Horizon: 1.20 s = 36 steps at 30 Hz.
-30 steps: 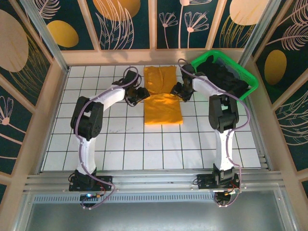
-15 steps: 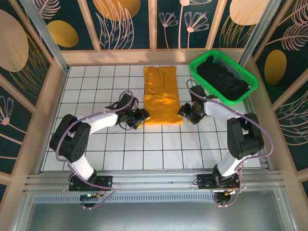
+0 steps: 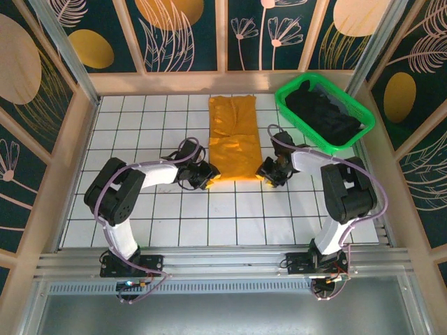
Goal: Fold and stack the t-shirts
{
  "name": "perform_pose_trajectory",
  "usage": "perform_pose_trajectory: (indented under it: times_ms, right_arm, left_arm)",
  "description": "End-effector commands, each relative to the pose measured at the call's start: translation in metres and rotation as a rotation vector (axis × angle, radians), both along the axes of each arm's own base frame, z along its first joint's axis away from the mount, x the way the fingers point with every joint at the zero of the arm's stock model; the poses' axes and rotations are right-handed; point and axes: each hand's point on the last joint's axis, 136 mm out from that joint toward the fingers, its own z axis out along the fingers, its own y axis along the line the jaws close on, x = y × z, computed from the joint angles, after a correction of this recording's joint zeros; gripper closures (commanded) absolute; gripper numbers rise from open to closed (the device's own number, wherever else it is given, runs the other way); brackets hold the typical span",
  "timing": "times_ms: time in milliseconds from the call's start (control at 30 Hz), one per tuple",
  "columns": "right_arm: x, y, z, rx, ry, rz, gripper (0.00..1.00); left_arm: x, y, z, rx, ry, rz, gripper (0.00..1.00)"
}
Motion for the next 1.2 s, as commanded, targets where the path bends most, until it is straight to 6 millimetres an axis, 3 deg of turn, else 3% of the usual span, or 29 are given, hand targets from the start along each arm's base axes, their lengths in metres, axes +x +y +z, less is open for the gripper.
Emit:
perform_pose_trajectory:
  times_ms: [0,67,133,233,300,400,467,533,633,733,1000,1067,1167]
  right_arm:
    - [0.027,0.012,0.001,0.032,-0.056,-0.004,0.82]
    - [0.038,0.012,0.009,0.024,-0.086,-0.002,0.97]
    - [0.052,0.012,0.021,0.012,-0.127,0.006,1.0]
    - [0.082,0.012,0.054,0.0,-0.202,0.024,1.0]
    - [0.113,0.011,0.094,0.007,-0.288,0.025,1.0]
    - [0.143,0.011,0.146,0.02,-0.396,0.017,1.0]
    - [0.15,0.013,0.165,0.036,-0.424,0.017,1.0]
    - [0.147,0.018,0.17,0.068,-0.42,0.025,1.0]
    - [0.12,0.03,0.153,0.118,-0.357,0.049,1.0]
    - [0.074,0.037,0.123,0.139,-0.269,0.074,1.0]
    - [-0.084,0.046,0.064,0.189,0.036,0.185,1.0]
    - [-0.107,0.044,0.057,0.191,0.101,0.221,1.0]
    - [-0.121,0.038,0.057,0.183,0.121,0.233,1.0]
  left_arm:
    - [0.023,-0.009,0.012,-0.024,-0.049,0.016,0.73]
    - [0.034,-0.007,0.019,-0.014,-0.076,0.031,0.84]
    - [0.05,-0.003,0.033,-0.007,-0.12,0.054,1.0]
    - [0.086,0.009,0.073,-0.004,-0.213,0.094,1.0]
    - [0.115,0.02,0.116,-0.011,-0.308,0.122,1.0]
    - [0.141,0.028,0.17,-0.044,-0.413,0.138,1.0]
    - [0.144,0.024,0.184,-0.066,-0.429,0.118,1.0]
    - [0.136,0.018,0.179,-0.097,-0.399,0.089,1.0]
    - [0.112,0.022,0.154,-0.109,-0.339,0.071,1.0]
    - [0.076,0.028,0.127,-0.116,-0.262,0.034,1.0]
    - [-0.046,0.038,0.063,-0.144,-0.05,-0.122,1.0]
    - [-0.07,0.043,0.049,-0.118,-0.018,-0.151,1.0]
    - [-0.089,0.043,0.045,-0.135,-0.005,-0.16,1.0]
